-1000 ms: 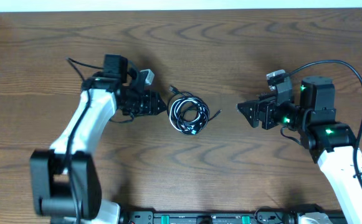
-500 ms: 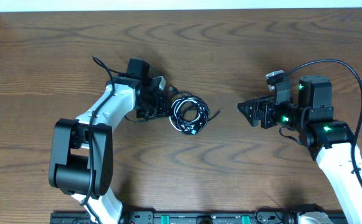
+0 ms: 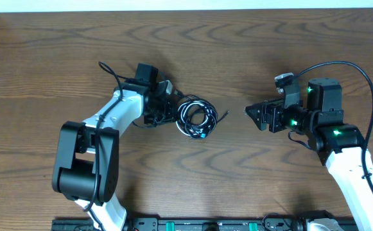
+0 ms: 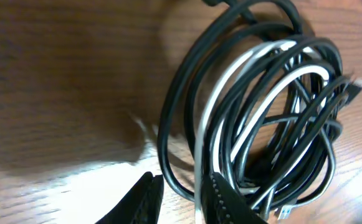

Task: Untangle cables
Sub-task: 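Move the left gripper to the cable bundle and grasp the white cable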

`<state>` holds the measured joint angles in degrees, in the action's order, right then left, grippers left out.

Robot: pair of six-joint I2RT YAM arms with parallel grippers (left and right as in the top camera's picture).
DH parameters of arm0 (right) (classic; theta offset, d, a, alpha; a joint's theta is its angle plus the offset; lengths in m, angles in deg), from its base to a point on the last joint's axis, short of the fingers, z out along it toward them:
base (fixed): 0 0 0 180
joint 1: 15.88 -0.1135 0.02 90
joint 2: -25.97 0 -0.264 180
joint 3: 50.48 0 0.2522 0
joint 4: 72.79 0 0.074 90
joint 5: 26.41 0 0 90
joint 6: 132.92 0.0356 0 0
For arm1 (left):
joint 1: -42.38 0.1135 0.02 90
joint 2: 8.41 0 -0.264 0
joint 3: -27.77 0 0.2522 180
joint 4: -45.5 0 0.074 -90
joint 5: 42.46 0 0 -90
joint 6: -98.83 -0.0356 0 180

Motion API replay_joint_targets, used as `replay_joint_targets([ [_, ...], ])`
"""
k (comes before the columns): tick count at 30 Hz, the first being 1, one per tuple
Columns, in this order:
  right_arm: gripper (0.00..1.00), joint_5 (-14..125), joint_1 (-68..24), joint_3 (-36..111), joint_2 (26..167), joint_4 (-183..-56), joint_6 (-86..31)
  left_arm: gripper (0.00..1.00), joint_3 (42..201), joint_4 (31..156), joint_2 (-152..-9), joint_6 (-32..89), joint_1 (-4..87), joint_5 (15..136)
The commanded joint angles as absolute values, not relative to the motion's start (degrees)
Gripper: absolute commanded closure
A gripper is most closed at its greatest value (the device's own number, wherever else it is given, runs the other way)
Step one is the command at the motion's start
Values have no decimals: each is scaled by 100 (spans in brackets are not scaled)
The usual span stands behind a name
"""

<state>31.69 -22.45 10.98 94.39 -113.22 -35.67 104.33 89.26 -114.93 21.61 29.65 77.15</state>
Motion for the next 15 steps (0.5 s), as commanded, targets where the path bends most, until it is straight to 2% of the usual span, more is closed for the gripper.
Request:
replay_joint_targets([
  [1,23,3212,-2273,1192,9463,-11336,-3504,79,10361,8934,-11595,2226,2869,7638],
  [3,23,3215,-2273,1192,9463,-11347,-3504,81,10361,8932,-11595,2224,2869,7636],
  [15,22,3217,-2273,1192,9468,-11379,-3502,81,10274,8878,-11595,2226,2783,7487],
])
